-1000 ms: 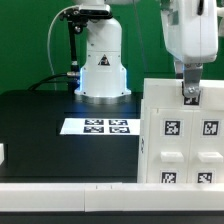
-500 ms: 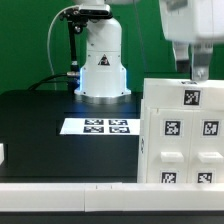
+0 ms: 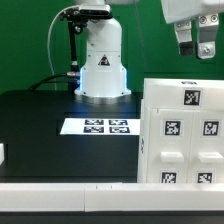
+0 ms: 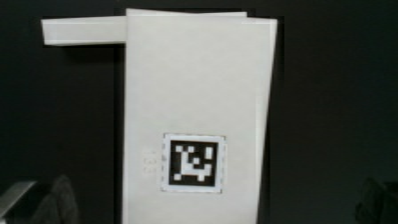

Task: Assemble cabinet

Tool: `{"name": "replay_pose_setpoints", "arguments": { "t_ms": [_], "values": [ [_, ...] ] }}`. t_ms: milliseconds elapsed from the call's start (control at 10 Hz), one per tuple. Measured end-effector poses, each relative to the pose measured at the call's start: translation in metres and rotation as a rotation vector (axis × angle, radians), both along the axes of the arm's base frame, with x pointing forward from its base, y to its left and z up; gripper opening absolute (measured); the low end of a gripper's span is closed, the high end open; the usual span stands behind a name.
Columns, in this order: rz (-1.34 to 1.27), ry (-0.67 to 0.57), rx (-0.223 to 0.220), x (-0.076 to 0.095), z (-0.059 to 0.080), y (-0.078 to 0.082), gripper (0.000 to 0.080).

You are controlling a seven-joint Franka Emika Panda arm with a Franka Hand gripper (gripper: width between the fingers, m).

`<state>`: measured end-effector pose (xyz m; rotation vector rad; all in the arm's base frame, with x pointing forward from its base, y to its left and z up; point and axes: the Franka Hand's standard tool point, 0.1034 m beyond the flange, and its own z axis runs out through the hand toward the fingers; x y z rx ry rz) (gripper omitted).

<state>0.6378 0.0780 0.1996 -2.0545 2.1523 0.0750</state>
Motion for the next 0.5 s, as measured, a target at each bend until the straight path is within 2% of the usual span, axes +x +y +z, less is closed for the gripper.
{"name": "replay_pose_setpoints", "arguments": {
  "t_ms": [500],
  "values": [
    [0.011,0.0,-0.001,-0.0003,-0.0008,0.001,0.0795]
  ]
}}
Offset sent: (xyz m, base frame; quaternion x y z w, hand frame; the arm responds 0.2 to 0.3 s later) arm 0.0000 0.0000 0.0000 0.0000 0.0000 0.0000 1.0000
